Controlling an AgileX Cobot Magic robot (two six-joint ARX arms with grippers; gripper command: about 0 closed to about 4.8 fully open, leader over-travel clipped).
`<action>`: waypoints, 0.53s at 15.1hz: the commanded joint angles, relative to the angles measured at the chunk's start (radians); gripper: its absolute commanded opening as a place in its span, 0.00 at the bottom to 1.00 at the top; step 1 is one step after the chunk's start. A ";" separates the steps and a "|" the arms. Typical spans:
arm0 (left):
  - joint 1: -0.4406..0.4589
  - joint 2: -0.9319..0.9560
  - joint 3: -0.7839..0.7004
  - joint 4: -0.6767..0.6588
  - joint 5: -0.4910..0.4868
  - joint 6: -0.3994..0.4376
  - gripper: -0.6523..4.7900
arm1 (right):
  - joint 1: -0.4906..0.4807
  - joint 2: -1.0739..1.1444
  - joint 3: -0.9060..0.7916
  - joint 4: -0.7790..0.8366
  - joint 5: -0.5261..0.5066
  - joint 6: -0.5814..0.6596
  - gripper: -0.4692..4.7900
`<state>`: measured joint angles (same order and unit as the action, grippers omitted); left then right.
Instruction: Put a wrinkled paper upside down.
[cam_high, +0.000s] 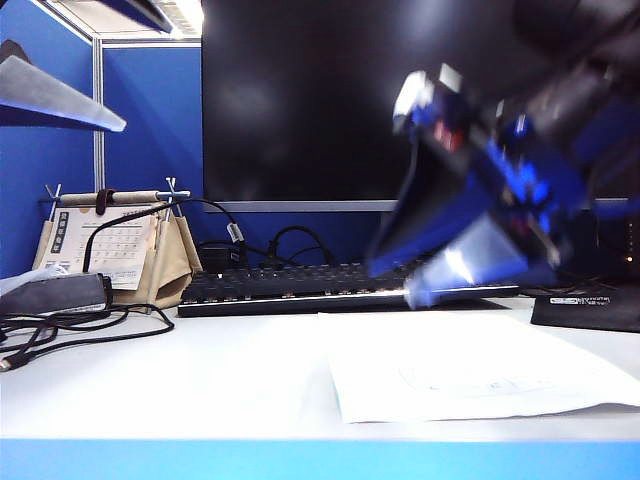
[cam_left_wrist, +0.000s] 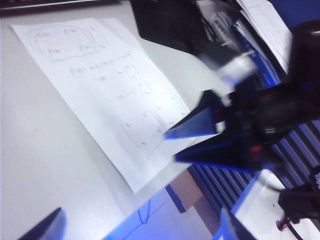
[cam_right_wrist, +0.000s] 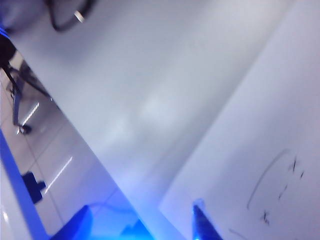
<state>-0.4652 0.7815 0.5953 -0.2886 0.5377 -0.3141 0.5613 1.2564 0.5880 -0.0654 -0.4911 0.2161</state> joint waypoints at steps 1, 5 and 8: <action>0.001 -0.051 0.004 0.008 -0.079 0.063 0.85 | 0.001 -0.127 0.006 0.036 0.047 0.000 0.48; 0.001 -0.337 -0.004 -0.042 -0.465 0.187 0.85 | 0.000 -0.533 -0.005 0.019 0.381 -0.030 0.47; 0.001 -0.471 -0.084 -0.058 -0.530 0.171 0.85 | 0.001 -0.755 -0.021 -0.101 0.594 -0.030 0.46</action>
<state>-0.4641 0.3168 0.5346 -0.3359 0.0162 -0.1349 0.5606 0.5335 0.5762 -0.1211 0.0334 0.1898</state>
